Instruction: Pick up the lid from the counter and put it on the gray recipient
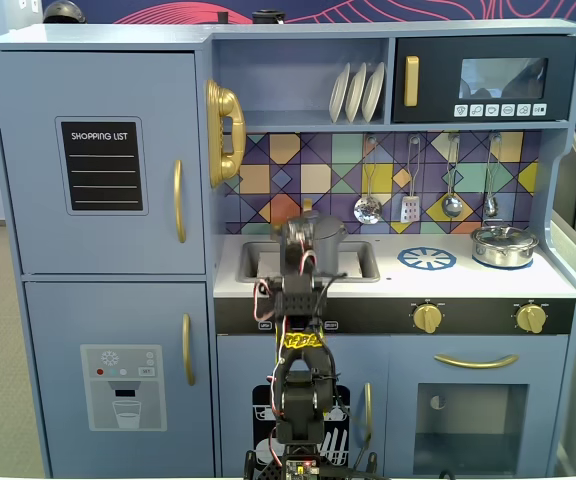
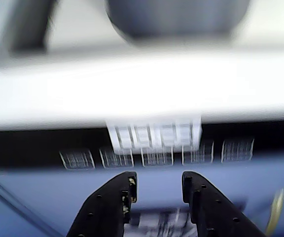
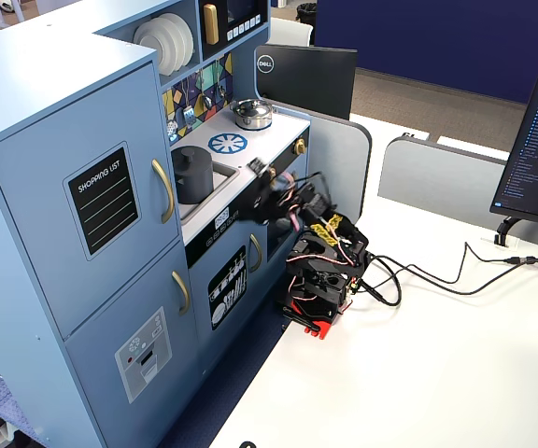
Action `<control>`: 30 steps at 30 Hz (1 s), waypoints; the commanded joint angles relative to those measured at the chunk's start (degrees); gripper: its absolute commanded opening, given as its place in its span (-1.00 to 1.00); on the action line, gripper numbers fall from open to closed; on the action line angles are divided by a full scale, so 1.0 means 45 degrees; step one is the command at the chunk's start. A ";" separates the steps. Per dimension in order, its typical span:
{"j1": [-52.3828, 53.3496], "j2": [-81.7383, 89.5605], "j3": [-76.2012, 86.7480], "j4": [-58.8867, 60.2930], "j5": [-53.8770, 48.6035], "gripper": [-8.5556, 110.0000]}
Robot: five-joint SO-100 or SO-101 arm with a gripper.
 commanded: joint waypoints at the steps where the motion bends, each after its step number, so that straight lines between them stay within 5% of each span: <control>1: 0.0137 0.0488 0.2559 -0.1699 -0.0156 -0.86; 7: -0.0508 0.1895 0.6367 -0.2656 0.0840 -0.86; 20: -0.0488 0.3516 0.7988 0.4648 0.1582 -0.86; 30: 0.0273 0.3535 0.7988 0.5313 0.1348 -0.84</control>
